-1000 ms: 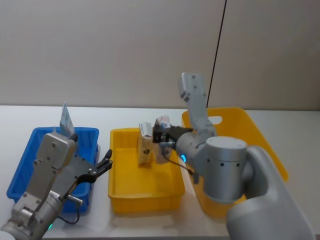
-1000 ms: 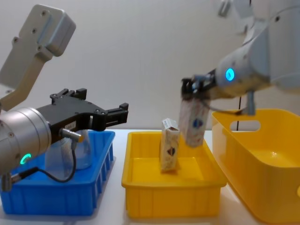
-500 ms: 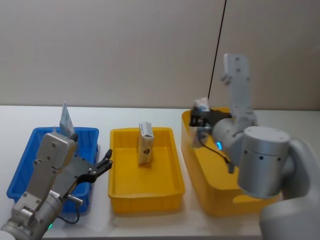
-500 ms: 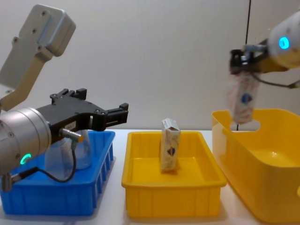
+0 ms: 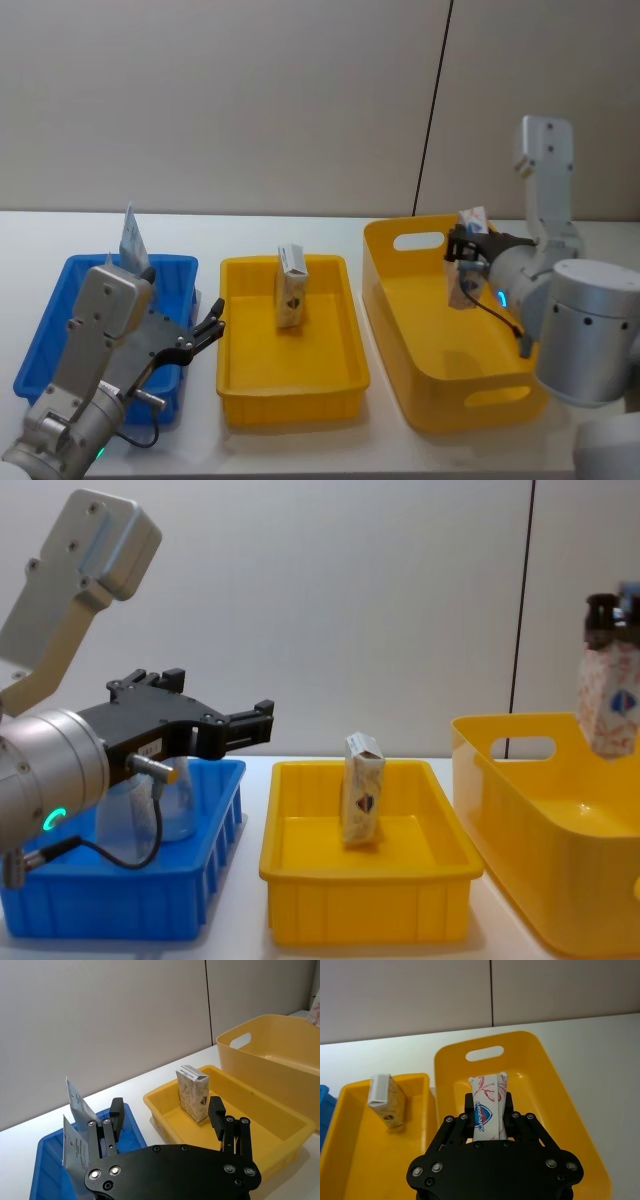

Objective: Bimanual collaborative sorting of washing and personal care products

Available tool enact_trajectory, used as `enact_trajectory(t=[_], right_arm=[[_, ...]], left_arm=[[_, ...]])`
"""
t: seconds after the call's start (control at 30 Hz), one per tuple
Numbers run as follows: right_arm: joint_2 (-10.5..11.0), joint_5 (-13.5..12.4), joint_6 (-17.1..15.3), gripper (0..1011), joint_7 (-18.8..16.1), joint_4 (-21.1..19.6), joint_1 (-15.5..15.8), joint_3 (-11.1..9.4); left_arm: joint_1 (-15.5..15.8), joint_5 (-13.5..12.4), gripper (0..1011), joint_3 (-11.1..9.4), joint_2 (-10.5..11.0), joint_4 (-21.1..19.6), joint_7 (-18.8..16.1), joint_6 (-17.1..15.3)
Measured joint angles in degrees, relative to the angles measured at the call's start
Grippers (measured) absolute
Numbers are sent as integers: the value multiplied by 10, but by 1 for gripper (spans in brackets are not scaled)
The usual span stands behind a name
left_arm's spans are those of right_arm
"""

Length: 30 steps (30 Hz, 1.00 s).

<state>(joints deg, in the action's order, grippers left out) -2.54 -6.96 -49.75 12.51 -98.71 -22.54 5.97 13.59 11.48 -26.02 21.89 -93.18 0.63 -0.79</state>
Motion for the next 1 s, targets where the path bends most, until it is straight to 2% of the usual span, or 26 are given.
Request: enact_trajectory(t=[0.13,0.17,0.33,0.4,0.47,0.53,0.57,0.6,0.73,0.8,0.83,1.0], right_arm=[[5,0,-1,292,-2,0,2,-8],[6,0,0,356,-3,0,3,-9],[13,0,6,530,-11,4,5,-15],[14,0,8,545,-13,5,5,-17],[17,0,11,657,-18,6,7,-18],[20,0,16,678,-22,7,8,-19],[23,0,21,738,-26,7,10,-19],[23,0,21,752,-26,7,10,-19],[37,3,42,906,-42,6,17,-14],[45,6,57,923,-53,4,21,-9],[49,7,62,969,-57,3,23,-8],[72,16,100,1003,-80,-2,36,7]], left_arm=[[0,0,1001,0,0,0,0,0],[0,0,1001,0,0,0,0,0],[0,0,1001,0,0,0,0,0],[0,0,1001,0,0,0,0,0],[0,0,1001,0,0,0,0,0],[0,0,1001,0,0,0,0,0],[0,0,1001,0,0,0,0,0],[0,0,1001,0,0,0,0,0],[0,0,1001,0,0,0,0,0],[0,0,1001,0,0,0,0,0],[0,0,1001,0,0,0,0,0],[0,0,1001,0,0,0,0,0]])
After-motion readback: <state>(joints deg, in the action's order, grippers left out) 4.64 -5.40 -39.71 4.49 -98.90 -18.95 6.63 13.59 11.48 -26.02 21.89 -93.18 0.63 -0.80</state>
